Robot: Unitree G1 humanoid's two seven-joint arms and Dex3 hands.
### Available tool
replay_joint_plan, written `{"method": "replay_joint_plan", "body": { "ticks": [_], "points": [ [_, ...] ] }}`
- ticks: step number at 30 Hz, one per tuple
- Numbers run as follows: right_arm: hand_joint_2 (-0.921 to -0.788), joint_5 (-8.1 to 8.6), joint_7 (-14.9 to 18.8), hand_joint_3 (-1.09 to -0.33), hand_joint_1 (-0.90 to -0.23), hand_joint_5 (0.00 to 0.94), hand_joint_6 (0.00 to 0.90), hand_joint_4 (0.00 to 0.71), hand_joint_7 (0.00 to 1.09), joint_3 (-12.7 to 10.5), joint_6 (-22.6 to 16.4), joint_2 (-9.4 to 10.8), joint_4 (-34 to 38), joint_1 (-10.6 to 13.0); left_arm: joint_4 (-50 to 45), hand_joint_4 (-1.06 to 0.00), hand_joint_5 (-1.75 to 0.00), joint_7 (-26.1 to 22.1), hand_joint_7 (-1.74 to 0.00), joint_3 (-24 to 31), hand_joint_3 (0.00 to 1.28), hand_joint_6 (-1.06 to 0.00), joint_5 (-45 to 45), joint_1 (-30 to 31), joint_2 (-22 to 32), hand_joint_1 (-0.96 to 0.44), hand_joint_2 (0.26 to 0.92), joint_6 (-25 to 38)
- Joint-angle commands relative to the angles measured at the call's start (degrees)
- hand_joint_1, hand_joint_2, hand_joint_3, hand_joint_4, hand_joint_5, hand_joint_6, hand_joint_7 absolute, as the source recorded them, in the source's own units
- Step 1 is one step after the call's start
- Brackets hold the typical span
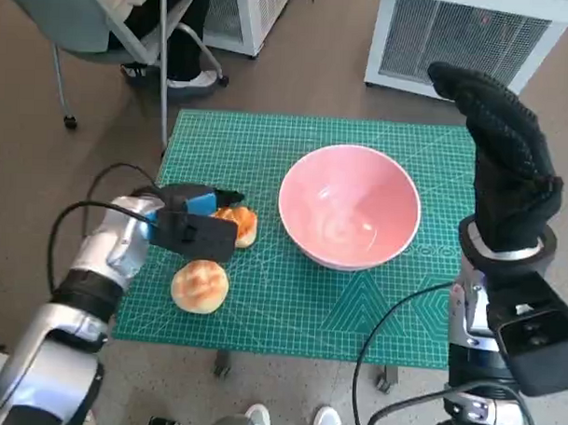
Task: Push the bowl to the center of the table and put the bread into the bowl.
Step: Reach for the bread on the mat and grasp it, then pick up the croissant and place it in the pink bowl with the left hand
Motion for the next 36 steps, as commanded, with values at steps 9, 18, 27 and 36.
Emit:
{"method": "replay_joint_plan", "body": {
  "ticks": [9, 18, 27, 36],
  "points": [
    [-0.921, -0.39, -0.6, -0.736, -0.58, 0.005, 0.059, 0.307, 0.66, 0.1, 0.5, -0.1, 0.0, 1.4, 7.8, -0.68, -0.11, 4.3, -0.11, 0.3, 0.01, -0.66, -1.5, -1.4, -3.3, -0.09, 0.909, -2.1],
    [-0.921, -0.28, -0.7, -0.735, -0.582, 0.004, 0.057, 0.307, 0.67, 0.0, 0.9, -0.3, -0.7, 2.0, 9.0, -0.65, -1.06, 7.4, -1.22, 1.8, 0.12, -0.57, -2.9, -2.4, -2.0, -0.04, 0.92, -5.3],
    [-0.921, -0.16, -0.7, -0.734, -0.583, 0.004, 0.056, 0.308, 0.67, 0.0, 1.3, -0.2, -1.3, 2.4, -1.6, -0.67, -1.2, 3.5, -1.22, 7.9, 0.11, -0.56, -9.0, -3.8, 1.7, 0.0, 0.92, -5.5],
    [-0.921, -0.47, -0.9, -0.734, -0.583, 0.003, 0.051, 0.307, 0.67, 0.1, 1.2, 0.0, -1.1, 2.3, -18.3, -0.67, -1.19, 1.5, -1.21, 15.9, 0.1, -0.58, -16.3, -4.5, 3.3, 0.0, 0.92, -1.7]
  ]
}}
